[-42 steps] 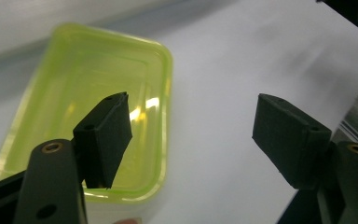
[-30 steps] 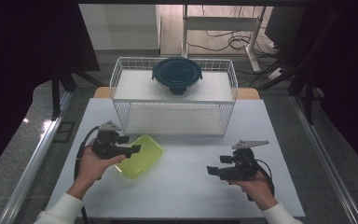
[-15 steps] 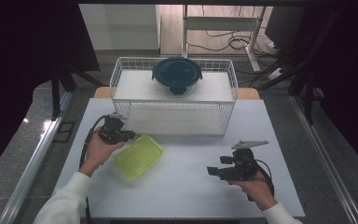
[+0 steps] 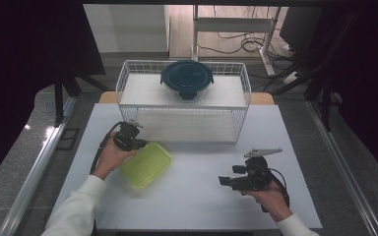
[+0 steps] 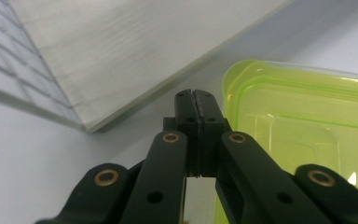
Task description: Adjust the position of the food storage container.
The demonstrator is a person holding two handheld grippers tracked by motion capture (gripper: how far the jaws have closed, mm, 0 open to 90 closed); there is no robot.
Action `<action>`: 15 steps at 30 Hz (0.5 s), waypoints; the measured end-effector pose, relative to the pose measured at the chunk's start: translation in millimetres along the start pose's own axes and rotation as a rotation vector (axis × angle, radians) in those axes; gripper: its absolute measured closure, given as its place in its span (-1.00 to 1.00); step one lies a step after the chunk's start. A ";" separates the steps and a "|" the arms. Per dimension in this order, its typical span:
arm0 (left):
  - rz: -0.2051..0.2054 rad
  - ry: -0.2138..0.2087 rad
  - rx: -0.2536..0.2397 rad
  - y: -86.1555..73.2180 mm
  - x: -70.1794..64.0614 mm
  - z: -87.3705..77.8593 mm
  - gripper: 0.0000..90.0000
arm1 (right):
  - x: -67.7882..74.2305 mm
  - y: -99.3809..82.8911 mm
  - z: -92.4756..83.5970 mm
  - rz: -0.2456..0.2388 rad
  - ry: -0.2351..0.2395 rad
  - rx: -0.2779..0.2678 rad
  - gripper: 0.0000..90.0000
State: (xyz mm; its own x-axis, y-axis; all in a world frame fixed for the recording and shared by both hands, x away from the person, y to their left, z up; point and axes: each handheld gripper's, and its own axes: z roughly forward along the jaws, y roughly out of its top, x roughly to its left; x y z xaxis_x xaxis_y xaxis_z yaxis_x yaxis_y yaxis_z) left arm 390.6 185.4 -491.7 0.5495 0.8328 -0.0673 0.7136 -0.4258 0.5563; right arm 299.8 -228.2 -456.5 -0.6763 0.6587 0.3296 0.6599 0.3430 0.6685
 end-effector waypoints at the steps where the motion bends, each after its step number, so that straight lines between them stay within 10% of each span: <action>1: 0.007 0.002 0.004 0.1 0.3 1.3 1.00 | 0.2 0.1 -0.1 -0.001 0.000 0.001 -0.55; 15: 0.078 -0.050 0.031 7.6 -11.4 5.8 1.00 | 0.0 0.1 -0.2 0.000 -0.011 0.001 -0.55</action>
State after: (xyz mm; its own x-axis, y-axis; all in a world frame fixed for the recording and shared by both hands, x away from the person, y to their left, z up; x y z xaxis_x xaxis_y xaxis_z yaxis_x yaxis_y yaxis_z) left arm 392.3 170.7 -491.5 0.6243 0.7783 -0.0670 0.6806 -0.4998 0.5357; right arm 299.8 -228.4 -456.2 -0.6728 0.6661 0.3219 0.6600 0.3439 0.6680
